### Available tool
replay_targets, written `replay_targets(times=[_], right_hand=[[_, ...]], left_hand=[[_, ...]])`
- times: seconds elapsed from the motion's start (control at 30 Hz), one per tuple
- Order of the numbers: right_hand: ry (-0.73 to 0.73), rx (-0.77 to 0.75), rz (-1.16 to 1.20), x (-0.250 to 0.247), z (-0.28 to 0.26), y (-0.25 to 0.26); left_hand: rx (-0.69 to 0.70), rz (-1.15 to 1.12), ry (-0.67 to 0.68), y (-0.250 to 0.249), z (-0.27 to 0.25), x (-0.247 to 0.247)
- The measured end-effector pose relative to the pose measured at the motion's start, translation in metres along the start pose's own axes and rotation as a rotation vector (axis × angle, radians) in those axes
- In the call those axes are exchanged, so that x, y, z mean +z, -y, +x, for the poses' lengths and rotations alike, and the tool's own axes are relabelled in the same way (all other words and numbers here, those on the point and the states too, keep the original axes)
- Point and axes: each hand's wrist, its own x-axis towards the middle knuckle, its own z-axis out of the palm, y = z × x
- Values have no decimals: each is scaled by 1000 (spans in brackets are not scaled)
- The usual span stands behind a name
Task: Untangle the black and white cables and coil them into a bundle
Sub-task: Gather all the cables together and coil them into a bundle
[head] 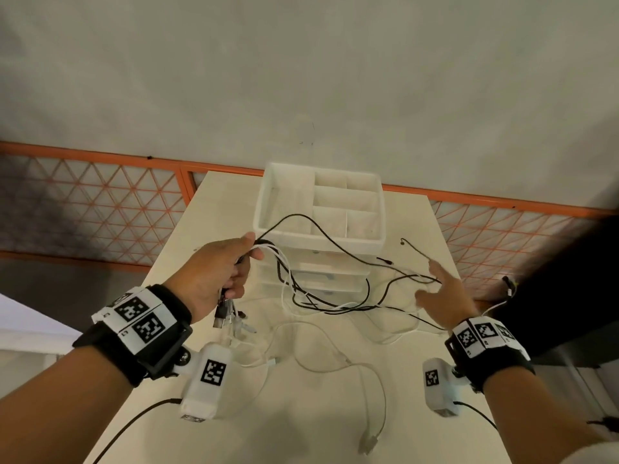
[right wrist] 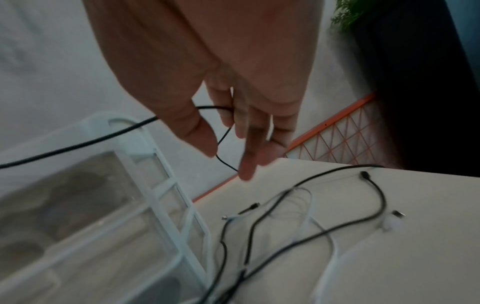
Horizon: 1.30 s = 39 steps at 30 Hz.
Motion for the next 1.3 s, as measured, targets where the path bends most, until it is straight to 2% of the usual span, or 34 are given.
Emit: replay_targets(times=[0.07, 0.1, 0.17, 0.2, 0.23, 0.3, 0.37, 0.43, 0.57, 0.6, 0.63, 0.73, 0.77, 0.83, 0.9, 1.0, 1.07, 1.13, 1.23, 1.3], right_hand=[[110, 36, -143, 6, -6, -3], [71, 32, -153, 7, -9, 0], [-122, -52, -22, 9, -21, 15], [-202, -151, 76, 11, -31, 27], [-214, -272, 178, 13, -45, 40], [-50, -511, 312, 22, -77, 73], [180, -618, 311, 38, -98, 99], [318, -595, 248, 59, -101, 112], [578, -279, 26, 78, -71, 92], [585, -235, -29, 78, -63, 81], [505, -239, -76, 77, -55, 72], [-60, -403, -68, 78, -45, 53], [-120, -436, -13, 82, -46, 51], [59, -374, 50, 95, -48, 45], [215, -305, -69, 106, -51, 30], [193, -162, -286, 103, -51, 4], [305, -41, -465, 98, -54, -8], [458, 6, -548, 99, -56, -20], [571, -76, -307, 99, -60, -18], [559, -110, -42, 93, -65, 1]], left_hand=[[28, 67, 11, 2, -3, -2], [39, 104, 21, 3, -4, -3], [60, 191, 48, 5, -6, 0], [69, 232, 61, 6, -7, 3], [76, 260, 71, 7, -6, 8], [76, 296, 104, 10, -8, 19], [78, 356, 174, 12, -12, 32], [84, 444, 277, 14, -17, 43], [63, 588, 399, 15, -22, 34], [43, 617, 404, 19, -22, 25], [12, 655, 405, 24, -21, 15], [-95, 784, 401, 49, -19, -4], [-118, 821, 372, 59, -19, -7], [-134, 877, 264, 77, -17, -9], [-141, 869, 174, 89, -15, -9], [-174, 738, 96, 97, -12, -9], [-201, 611, 63, 98, -8, -7], [-224, 516, 35, 95, -5, -3], [-244, 448, 38, 87, 0, 6], [-252, 434, 53, 80, 2, 11]])
